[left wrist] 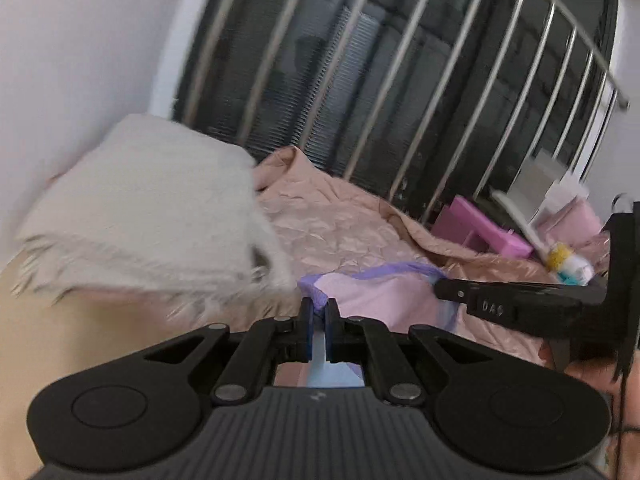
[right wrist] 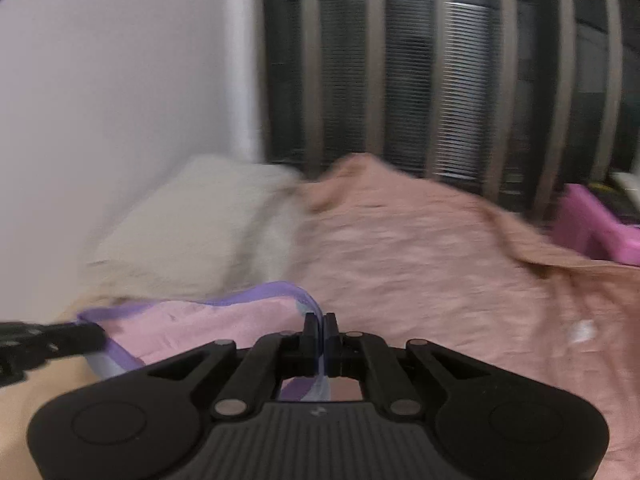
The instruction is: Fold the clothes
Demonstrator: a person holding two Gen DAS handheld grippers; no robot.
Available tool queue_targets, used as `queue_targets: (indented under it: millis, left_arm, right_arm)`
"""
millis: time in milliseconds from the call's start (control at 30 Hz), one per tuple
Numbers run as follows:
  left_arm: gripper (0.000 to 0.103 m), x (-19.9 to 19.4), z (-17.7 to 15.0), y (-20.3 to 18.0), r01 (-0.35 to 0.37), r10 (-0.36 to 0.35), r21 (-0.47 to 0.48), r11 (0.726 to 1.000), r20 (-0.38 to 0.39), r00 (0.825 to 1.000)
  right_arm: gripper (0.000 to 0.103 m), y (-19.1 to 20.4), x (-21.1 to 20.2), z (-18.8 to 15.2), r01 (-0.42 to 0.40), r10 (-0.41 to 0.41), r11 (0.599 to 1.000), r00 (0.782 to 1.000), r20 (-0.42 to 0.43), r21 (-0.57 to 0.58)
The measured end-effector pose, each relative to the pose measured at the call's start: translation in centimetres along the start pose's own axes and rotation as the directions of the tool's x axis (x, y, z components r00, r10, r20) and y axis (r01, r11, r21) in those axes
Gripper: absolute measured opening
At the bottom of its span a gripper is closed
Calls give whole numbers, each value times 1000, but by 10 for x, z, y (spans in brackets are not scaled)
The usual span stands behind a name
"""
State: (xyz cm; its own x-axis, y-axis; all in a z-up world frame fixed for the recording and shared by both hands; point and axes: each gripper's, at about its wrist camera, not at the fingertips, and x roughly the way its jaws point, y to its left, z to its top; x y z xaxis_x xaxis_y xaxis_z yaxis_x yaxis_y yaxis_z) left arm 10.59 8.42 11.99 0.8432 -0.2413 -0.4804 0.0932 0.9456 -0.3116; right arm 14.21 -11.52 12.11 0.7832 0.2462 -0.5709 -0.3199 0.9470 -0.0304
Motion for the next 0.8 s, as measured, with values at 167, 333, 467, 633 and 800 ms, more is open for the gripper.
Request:
queue_targets:
  millis: [167, 333, 467, 633, 800]
  left_arm:
    - [53, 62, 0, -4, -76, 73, -20, 997, -137, 988]
    - [56, -18, -62, -15, 84, -61, 128, 988, -171, 983]
    - [55, -60, -131, -30, 172, -126, 170, 970, -249, 960]
    - [25, -51, -163, -53, 111, -44, 255, 961, -255, 966]
    - [18, -68, -170, -47, 148, -95, 159, 976, -303, 948]
  right_arm:
    - [12, -42, 54, -6, 85, -77, 994, 991, -107, 74]
    - [51, -52, -35, -51, -97, 97, 995, 995, 11, 5]
    - [22, -31, -91, -126, -329, 324, 938, 944, -63, -113]
    - [12, -12, -86, -160, -349, 340, 934, 935, -100, -80]
    - [7, 3, -84, -190, -360, 353, 933, 926, -136, -29]
